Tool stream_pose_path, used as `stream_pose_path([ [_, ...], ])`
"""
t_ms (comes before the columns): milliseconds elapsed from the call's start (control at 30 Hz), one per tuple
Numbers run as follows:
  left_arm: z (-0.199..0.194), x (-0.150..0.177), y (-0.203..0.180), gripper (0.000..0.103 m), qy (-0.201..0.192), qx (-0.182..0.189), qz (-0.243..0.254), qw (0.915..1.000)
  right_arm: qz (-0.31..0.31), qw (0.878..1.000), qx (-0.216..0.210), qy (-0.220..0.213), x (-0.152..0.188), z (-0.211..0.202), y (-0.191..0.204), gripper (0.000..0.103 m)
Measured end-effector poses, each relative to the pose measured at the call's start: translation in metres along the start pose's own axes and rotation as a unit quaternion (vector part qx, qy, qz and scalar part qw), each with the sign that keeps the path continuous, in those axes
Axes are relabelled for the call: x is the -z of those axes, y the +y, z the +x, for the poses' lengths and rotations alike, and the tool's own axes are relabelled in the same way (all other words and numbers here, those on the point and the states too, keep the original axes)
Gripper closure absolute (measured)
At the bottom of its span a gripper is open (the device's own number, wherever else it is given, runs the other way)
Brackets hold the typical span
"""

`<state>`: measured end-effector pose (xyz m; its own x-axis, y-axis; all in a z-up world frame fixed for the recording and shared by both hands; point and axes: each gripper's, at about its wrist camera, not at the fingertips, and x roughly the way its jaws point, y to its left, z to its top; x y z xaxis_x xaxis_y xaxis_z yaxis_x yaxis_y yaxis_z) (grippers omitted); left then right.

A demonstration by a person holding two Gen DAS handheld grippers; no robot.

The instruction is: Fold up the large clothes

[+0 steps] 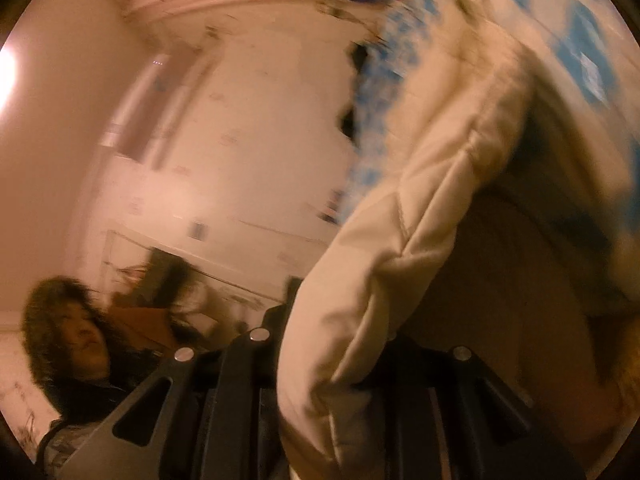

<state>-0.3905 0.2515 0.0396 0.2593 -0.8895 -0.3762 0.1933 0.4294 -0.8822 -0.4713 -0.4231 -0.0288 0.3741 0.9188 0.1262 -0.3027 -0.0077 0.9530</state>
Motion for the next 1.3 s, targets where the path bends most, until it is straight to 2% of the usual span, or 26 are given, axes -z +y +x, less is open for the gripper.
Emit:
stream_pose_path([
  [133, -0.009, -0.014, -0.013, 0.087, -0.043, 0.025, -0.003, 0.9988, -0.008, 0.998, -0.059, -0.034, -0.021, 0.008, 0.008, 0.082],
  [233, -0.012, -0.022, -0.015, 0.087, -0.058, 0.034, -0.01, 0.9977, -0.009, 0.996, -0.075, -0.045, -0.031, 0.013, 0.012, 0.082],
  [533, -0.014, -0.063, -0.027, 0.087, -0.1, 0.052, -0.023, 0.9934, -0.028, 0.996, -0.062, -0.049, -0.074, 0.018, 0.033, 0.082],
  [767, -0.003, -0.112, -0.028, 0.087, -0.128, 0.068, -0.038, 0.9887, -0.035, 0.996, -0.053, -0.06, -0.117, 0.031, 0.038, 0.082],
  [1100, 0.02, -0.174, -0.026, 0.087, -0.14, 0.073, -0.052, 0.9861, -0.032, 0.996, -0.029, -0.074, -0.181, 0.054, 0.035, 0.081],
  [1300, 0.039, -0.202, -0.009, 0.087, -0.143, 0.068, -0.084, 0.9837, -0.008, 0.996, -0.015, -0.087, -0.211, 0.067, 0.014, 0.081],
])
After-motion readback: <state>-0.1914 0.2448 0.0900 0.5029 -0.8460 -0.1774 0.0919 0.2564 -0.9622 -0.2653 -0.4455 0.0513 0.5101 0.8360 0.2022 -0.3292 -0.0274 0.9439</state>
